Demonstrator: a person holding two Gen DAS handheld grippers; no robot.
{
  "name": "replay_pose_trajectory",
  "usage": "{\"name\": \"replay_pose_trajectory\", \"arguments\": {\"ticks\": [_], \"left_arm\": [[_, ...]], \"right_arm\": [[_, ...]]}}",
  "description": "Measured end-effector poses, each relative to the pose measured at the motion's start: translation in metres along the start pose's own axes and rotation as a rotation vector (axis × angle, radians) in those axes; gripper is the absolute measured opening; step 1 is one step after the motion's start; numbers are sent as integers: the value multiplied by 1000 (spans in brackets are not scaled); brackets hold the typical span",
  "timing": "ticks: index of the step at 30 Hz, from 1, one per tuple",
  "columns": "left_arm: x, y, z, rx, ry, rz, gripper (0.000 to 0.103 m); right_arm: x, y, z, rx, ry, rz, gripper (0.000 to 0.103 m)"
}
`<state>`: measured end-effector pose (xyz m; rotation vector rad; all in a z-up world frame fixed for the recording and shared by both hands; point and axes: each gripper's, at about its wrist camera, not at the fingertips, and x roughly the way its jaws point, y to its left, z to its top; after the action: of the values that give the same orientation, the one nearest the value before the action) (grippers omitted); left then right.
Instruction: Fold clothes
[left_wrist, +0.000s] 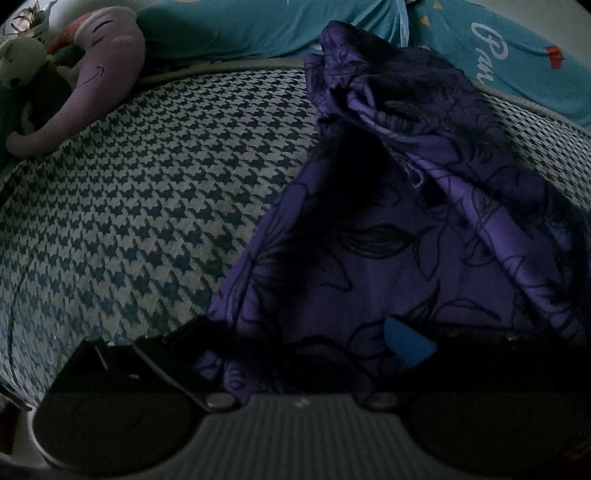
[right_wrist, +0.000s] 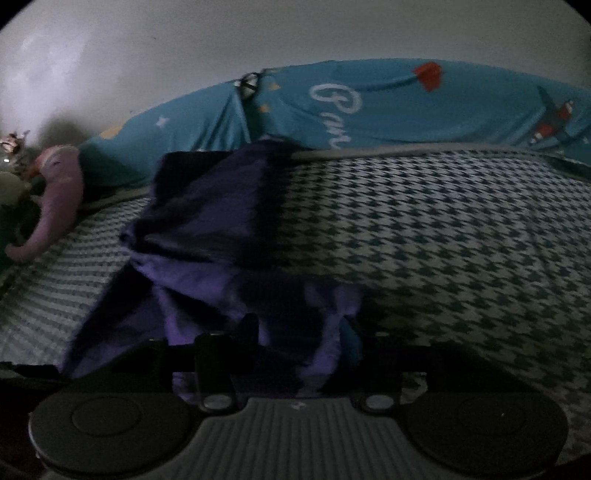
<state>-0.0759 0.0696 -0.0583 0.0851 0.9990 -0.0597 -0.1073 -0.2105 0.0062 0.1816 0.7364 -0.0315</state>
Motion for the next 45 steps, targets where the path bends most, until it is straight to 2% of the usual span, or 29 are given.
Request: {"name": "replay_pose_trajectory", "arguments": {"ticks": [18,22,24,27,29,30,34,38,45], "left_arm": [[0,0,0,1,6,-9,103],[0,0,2,0,16,-9,103],[0,0,2,-1,20,-10,103],[0,0,2,0,17,-13,103],[0,1,3,-4,16,-18,103],[0,2,3,-8,15,-21,103],[0,5,3,-19,11,-31,103],[0,7,3,-23,8,-27,103],[-4,23,5,-94,1,-17,103]], "right_arm": [[30,-23,3,126,-13,-32,52],[41,-25,5,150,-8,-16,52],[47,-22,4,141,6,-6,47],[57,-15,2,110,25,0,28],[61,-11,1,95,30,5,11],[62,-10,1,95,32,9,9],[56,-3,2,98,2,17,6],[35,3,6,99,-72,58,6],[1,22,5,27,-167,210,6]]}}
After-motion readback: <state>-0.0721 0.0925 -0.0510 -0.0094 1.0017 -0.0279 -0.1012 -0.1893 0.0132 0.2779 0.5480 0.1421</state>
